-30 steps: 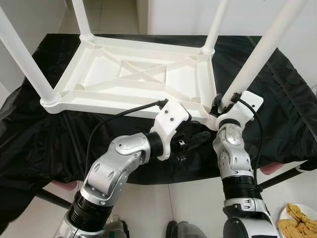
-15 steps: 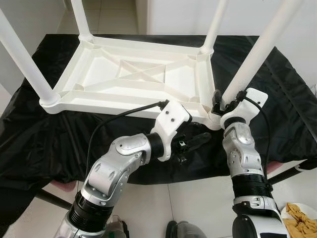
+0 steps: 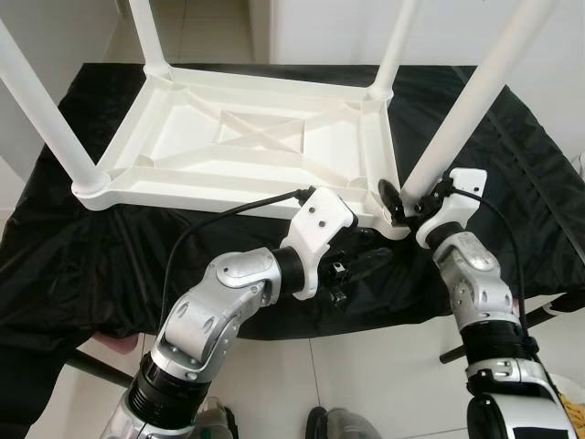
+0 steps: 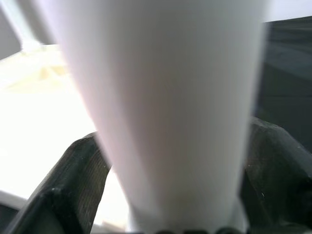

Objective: Building children table

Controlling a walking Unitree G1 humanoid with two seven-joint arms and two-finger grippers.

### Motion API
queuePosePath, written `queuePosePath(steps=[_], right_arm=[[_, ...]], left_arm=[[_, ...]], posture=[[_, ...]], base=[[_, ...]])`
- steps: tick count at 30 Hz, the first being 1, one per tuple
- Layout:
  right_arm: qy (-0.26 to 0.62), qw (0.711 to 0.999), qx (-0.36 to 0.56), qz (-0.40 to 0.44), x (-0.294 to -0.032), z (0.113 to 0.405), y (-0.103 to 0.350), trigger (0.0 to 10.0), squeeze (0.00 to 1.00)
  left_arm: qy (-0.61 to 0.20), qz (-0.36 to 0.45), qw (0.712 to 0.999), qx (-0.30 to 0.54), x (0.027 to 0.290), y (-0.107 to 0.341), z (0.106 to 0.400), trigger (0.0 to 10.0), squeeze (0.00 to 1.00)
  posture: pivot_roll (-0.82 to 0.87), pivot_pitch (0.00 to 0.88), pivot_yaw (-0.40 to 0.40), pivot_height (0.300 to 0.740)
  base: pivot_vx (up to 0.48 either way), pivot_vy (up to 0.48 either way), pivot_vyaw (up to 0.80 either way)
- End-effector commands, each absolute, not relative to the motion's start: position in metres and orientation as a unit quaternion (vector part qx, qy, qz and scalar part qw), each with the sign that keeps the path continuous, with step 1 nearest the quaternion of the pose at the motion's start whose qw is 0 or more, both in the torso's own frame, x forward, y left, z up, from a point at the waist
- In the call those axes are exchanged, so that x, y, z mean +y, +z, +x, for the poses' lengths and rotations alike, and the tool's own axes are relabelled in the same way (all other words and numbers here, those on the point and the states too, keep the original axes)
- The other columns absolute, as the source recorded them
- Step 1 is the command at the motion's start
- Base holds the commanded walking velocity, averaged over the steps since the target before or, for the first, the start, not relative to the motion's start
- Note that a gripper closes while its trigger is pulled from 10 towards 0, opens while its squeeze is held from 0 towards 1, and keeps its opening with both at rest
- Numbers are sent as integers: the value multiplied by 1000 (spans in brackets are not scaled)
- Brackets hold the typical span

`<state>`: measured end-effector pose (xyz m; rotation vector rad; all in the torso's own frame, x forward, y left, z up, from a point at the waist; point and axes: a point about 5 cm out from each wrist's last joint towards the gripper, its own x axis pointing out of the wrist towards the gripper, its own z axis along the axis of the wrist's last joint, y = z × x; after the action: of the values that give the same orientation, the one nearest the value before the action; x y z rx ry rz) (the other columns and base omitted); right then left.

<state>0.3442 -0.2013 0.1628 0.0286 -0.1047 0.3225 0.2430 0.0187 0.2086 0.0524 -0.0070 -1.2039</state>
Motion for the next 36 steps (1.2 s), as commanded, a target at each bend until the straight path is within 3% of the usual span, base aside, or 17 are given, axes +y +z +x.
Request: queuePosePath(steps=[1,5,15,27,36], right_arm=[[194,979,-54,18,-201,345,165,10000,0],[253,966,-54,-6,-199,347,169,10000,0],[295,952,-45,-69,-210,351,179,10000,0],[313,942,-30,-119,-232,349,182,10000,0],[311,943,-38,-113,-229,352,179,10000,0]], left_arm=[[-544,24,839,0,19,209,246,10000,0],[-542,23,840,-2,19,209,246,10000,0],[-544,23,839,-6,18,211,246,10000,0],[-548,20,836,-2,18,211,244,10000,0],[-554,18,832,2,17,210,242,10000,0]], posture=[[37,81,-24,740],[38,76,-24,740],[47,60,-24,740],[44,59,-13,740],[42,57,-7,740]], base=[[0,0,0],[0,0,0],[0,0,0],[0,0,0],[0,0,0]])
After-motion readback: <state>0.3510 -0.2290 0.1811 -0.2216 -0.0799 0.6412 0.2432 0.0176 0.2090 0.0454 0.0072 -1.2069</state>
